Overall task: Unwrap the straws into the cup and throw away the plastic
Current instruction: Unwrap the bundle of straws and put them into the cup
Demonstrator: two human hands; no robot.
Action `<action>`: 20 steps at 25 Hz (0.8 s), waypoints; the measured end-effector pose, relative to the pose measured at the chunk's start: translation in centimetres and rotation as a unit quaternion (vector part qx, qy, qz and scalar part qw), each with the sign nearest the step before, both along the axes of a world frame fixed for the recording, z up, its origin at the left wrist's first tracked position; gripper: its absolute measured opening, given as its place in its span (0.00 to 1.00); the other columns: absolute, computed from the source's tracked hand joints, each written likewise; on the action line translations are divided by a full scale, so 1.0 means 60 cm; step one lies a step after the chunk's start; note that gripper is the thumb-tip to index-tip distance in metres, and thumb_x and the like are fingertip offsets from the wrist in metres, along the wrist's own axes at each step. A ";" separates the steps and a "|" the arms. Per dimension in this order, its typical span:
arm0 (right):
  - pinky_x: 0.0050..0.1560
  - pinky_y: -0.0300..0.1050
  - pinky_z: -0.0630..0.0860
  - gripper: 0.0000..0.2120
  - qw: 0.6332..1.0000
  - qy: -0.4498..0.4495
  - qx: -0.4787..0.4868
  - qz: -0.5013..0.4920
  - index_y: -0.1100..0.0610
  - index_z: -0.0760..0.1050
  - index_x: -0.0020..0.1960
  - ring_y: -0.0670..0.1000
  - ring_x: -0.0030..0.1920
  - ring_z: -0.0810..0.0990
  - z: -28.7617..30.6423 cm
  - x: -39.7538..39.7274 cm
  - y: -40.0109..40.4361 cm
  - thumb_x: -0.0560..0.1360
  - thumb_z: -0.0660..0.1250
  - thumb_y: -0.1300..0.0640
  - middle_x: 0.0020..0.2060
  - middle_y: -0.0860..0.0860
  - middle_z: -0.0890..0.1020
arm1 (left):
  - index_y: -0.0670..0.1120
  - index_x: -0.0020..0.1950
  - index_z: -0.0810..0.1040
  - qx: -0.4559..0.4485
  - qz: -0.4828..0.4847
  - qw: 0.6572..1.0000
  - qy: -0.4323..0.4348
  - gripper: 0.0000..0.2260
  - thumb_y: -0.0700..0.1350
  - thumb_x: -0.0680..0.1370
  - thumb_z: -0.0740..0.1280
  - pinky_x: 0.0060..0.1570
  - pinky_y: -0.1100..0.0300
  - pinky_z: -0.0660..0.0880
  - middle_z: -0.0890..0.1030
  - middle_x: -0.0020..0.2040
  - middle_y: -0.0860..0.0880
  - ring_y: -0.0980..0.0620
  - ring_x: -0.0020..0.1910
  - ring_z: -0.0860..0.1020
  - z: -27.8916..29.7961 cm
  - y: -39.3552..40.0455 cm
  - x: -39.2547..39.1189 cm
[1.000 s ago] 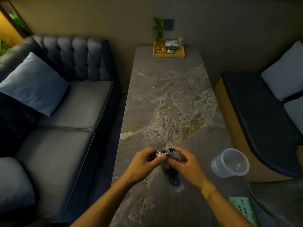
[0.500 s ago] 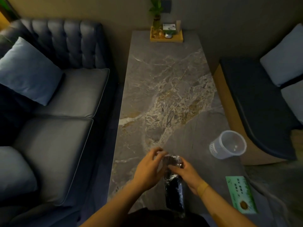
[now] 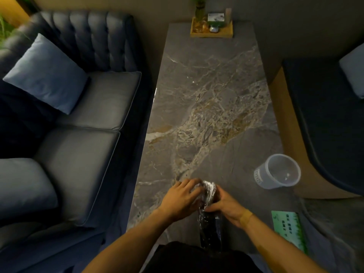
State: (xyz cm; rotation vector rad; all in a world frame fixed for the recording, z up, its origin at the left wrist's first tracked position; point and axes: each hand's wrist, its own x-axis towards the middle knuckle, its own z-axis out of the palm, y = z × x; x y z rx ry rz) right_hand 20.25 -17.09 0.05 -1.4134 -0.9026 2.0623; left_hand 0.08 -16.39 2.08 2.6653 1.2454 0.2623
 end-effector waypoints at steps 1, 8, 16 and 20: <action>0.55 0.51 0.80 0.34 1.000 -0.016 0.009 -0.010 0.55 0.72 0.64 0.55 0.56 0.82 0.000 -0.001 -0.001 0.63 0.74 0.75 0.56 0.57 0.83 | 0.48 0.62 0.76 -0.008 0.008 1.000 -0.022 0.17 0.53 0.76 0.65 0.49 0.54 0.78 0.77 0.65 0.46 0.46 0.59 0.77 0.003 0.000 0.004; 0.52 0.36 0.78 0.24 0.996 -0.057 0.073 0.002 0.52 0.76 0.60 0.43 0.54 0.82 0.009 -0.003 0.002 0.67 0.77 0.63 0.54 0.47 0.84 | 0.47 0.43 0.80 -0.280 0.217 0.895 -0.271 0.07 0.48 0.73 0.65 0.45 0.54 0.76 0.83 0.43 0.49 0.53 0.43 0.80 0.048 0.073 0.036; 0.44 0.34 0.79 0.12 0.996 -0.070 0.003 -0.048 0.51 0.81 0.52 0.45 0.49 0.85 0.014 0.005 0.004 0.70 0.74 0.50 0.48 0.47 0.87 | 0.53 0.57 0.78 -0.526 0.358 0.604 -0.480 0.17 0.62 0.78 0.60 0.44 0.57 0.77 0.85 0.48 0.50 0.51 0.47 0.84 0.035 0.115 0.046; 0.50 0.38 0.78 0.16 0.994 -0.076 -0.017 -0.072 0.53 0.81 0.55 0.46 0.51 0.84 0.011 0.003 0.006 0.71 0.72 0.47 0.49 0.47 0.87 | 0.58 0.54 0.80 -0.564 0.338 0.597 -0.460 0.13 0.59 0.71 0.70 0.52 0.56 0.73 0.83 0.55 0.50 0.54 0.51 0.80 0.005 0.066 0.034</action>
